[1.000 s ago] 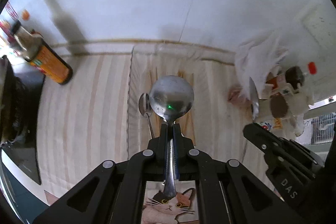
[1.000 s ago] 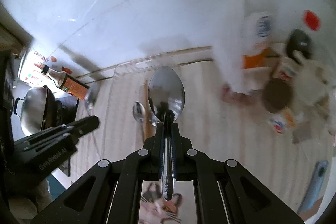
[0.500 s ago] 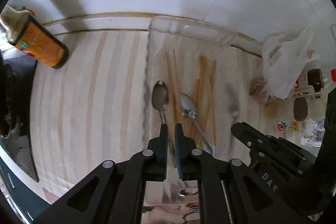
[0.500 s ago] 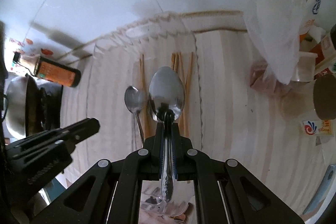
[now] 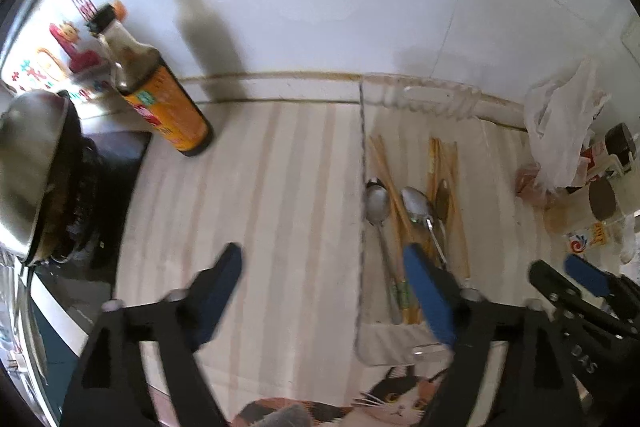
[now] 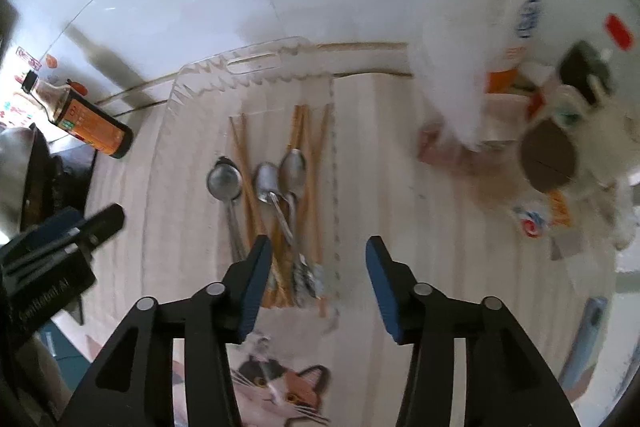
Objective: Organize utensils
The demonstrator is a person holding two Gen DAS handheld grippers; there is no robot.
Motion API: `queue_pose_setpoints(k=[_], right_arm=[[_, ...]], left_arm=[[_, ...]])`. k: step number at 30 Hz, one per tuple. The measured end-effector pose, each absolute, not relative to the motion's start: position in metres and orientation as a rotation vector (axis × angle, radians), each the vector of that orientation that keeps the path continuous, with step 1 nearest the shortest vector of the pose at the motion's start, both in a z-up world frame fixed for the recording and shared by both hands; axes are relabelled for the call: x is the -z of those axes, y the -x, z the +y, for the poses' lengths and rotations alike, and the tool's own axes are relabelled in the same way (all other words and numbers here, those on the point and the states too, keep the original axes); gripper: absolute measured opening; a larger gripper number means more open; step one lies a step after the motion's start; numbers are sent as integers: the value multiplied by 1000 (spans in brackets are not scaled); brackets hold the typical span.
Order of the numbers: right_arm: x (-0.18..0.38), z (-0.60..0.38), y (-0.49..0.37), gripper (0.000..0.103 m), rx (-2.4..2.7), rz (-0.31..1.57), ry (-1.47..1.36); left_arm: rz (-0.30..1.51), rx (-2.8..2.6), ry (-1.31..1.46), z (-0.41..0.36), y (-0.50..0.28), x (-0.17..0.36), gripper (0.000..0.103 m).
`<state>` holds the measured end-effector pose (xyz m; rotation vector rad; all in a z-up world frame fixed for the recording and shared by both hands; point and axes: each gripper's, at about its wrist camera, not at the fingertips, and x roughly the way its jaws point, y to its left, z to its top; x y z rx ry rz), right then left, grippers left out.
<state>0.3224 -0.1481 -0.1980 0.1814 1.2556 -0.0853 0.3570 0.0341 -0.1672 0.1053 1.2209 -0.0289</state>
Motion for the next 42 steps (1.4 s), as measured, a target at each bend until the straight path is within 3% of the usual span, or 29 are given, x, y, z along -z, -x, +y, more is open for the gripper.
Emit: queue_pose_setpoints(k=[1,3,5,8,15,29,42], right_arm=[[196,-148,-316,59,104,1247,-170],[193,-148,-305,68,139,1232,-153],[189,-147,-295,89,177,1213,-124],[182,-145,-281,101,245,1185,-88],[156,-144,-240,103,340,1092,-77],[51,-132,-110,103,236,859,-108],[-18,-119,-17,103,202,737,-102]], left_arm=[[1210,34,-116,35,-354,166,100],[1191,38,-140,37,-347,164,101],[1170,50,-153,39,-339,162,103],[1155,68,-148,44,-329,157,103],[1108,87,-153,52,-296,138,103],[892,73,-85,67,-167,32,103],[794,102,-69,77,-85,-29,103]])
